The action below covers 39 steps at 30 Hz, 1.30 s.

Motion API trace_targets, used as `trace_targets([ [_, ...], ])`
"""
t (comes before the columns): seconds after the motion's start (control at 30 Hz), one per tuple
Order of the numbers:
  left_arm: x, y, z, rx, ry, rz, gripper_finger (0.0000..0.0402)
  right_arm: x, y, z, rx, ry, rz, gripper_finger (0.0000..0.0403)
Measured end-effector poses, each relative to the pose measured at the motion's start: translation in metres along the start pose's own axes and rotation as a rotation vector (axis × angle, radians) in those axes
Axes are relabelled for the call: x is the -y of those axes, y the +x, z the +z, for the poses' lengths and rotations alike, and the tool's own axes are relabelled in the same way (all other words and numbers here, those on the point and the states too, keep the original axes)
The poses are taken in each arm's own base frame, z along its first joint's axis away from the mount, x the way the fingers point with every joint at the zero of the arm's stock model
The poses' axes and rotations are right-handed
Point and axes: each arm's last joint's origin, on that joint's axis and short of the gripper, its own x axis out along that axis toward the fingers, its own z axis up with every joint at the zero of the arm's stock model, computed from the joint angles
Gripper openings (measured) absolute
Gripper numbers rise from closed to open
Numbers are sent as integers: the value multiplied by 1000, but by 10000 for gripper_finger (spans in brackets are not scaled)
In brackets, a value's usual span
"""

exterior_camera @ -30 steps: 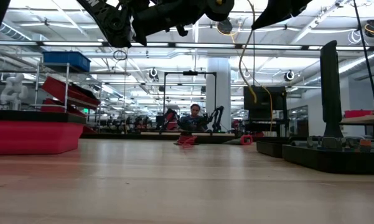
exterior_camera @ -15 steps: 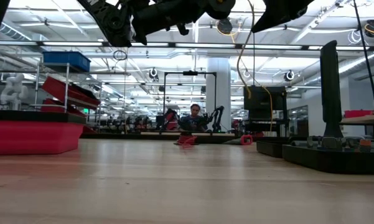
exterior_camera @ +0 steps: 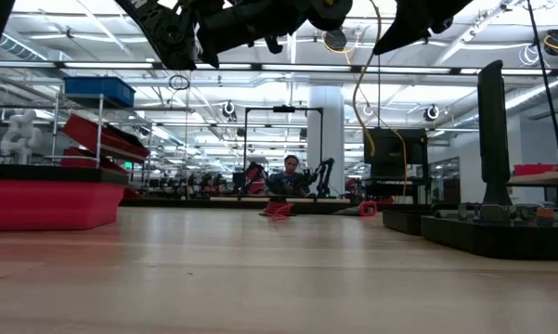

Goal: Coil cords
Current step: Coil the yellow wire onto the spool

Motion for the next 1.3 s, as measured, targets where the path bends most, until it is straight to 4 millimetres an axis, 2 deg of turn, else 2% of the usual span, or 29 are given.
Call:
trace_targets([
  [0.4, 0, 0, 0, -4, 0, -5, 6, 0, 0, 0, 1, 2, -1, 30],
  [1.13, 10, 0, -4, -41, -15, -177, 6, -1, 0, 0, -4, 17, 38, 29],
  [1.3, 11, 0, -4, -42, -15, -201, 6, 0, 0, -2, -12, 14, -9, 8],
])
